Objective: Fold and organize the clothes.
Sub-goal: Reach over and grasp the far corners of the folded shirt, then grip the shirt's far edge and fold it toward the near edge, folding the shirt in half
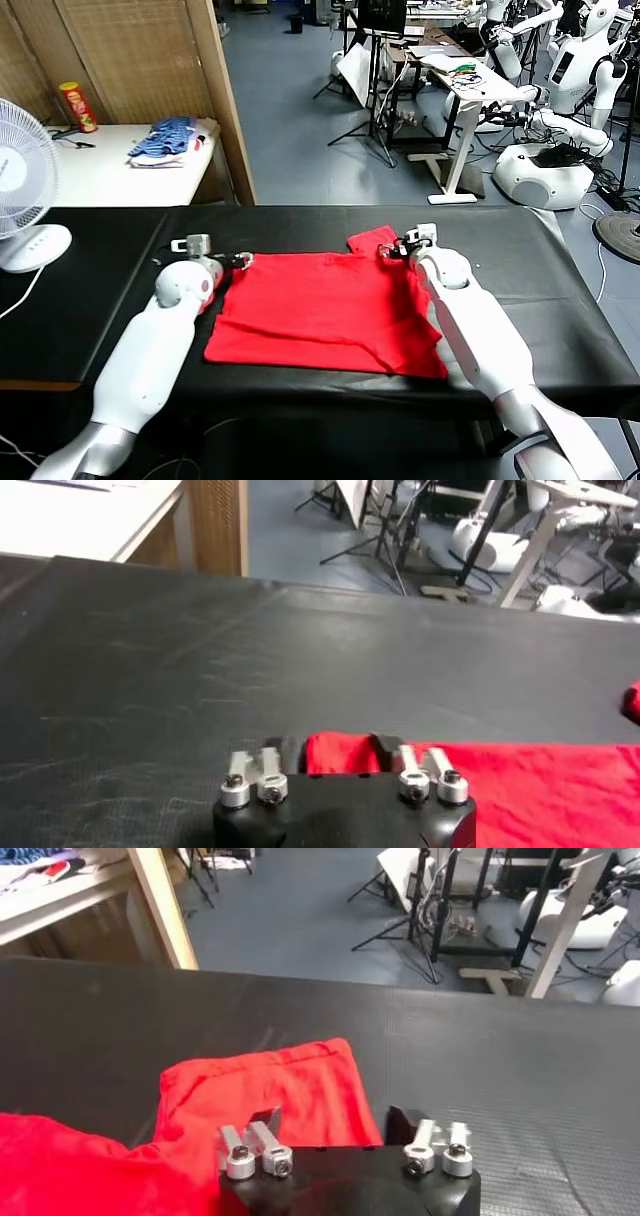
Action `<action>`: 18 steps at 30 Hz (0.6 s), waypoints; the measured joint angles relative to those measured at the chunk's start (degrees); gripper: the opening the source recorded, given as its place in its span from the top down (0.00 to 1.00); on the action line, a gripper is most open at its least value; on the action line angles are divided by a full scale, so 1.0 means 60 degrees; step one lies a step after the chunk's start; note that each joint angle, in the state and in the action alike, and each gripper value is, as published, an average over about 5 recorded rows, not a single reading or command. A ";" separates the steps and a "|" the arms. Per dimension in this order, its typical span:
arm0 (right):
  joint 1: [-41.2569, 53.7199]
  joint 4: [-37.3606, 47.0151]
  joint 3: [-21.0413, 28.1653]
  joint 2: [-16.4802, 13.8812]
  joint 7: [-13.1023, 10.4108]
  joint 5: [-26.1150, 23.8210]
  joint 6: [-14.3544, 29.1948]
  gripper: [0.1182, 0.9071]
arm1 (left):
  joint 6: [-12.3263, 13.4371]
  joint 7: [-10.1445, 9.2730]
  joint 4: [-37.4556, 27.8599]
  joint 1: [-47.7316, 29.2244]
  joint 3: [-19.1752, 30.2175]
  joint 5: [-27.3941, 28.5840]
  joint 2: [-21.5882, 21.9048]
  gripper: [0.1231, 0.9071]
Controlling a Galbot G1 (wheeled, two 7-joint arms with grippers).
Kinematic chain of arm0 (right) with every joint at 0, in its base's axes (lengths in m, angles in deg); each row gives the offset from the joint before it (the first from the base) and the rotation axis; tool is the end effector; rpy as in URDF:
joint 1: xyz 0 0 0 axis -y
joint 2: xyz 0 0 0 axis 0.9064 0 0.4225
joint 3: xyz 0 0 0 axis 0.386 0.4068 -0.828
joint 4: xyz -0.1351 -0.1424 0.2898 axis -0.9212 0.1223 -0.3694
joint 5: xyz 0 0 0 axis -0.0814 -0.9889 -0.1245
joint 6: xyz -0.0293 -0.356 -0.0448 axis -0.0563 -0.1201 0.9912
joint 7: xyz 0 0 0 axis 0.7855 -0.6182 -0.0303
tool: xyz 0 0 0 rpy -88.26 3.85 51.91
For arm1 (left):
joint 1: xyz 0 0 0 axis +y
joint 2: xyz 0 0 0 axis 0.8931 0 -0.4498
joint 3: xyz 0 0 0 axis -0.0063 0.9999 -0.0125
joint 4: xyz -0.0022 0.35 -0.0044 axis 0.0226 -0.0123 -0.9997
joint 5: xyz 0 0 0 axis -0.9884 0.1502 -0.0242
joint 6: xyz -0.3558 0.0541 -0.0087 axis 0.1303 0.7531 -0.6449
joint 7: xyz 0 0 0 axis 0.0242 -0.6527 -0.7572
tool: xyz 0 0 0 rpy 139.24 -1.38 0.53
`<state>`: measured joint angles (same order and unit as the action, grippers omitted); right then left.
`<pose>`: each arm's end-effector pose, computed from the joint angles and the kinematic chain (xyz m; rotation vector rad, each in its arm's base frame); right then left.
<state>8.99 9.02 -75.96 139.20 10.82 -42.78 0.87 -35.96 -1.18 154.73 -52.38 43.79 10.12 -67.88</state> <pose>0.5417 -0.0382 -0.2771 0.2327 -2.5631 0.0111 0.4964 0.0764 -0.2654 -0.1294 -2.4570 0.1814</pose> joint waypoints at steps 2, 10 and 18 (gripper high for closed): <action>-0.0071 -0.0077 -0.0072 -0.0008 0.0068 0.0005 0.0215 0.96 | -0.0001 0.0007 0.0006 0.0020 -0.0004 -0.0001 -0.0028 0.93; -0.0672 -0.1174 -0.0370 -0.0364 0.0433 0.0211 0.1219 0.99 | 0.0161 -0.0116 0.0384 0.0228 -0.0143 0.0056 0.0005 1.00; -0.2164 -0.3638 -0.0895 -0.1288 -0.0126 0.0911 0.1145 0.99 | 0.0225 -0.0332 0.1765 0.0745 -0.0458 -0.0038 0.0467 1.00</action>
<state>-3.99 -12.81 -81.32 131.47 10.07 -37.32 7.74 -34.61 -3.17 165.33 -47.91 41.04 9.89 -65.07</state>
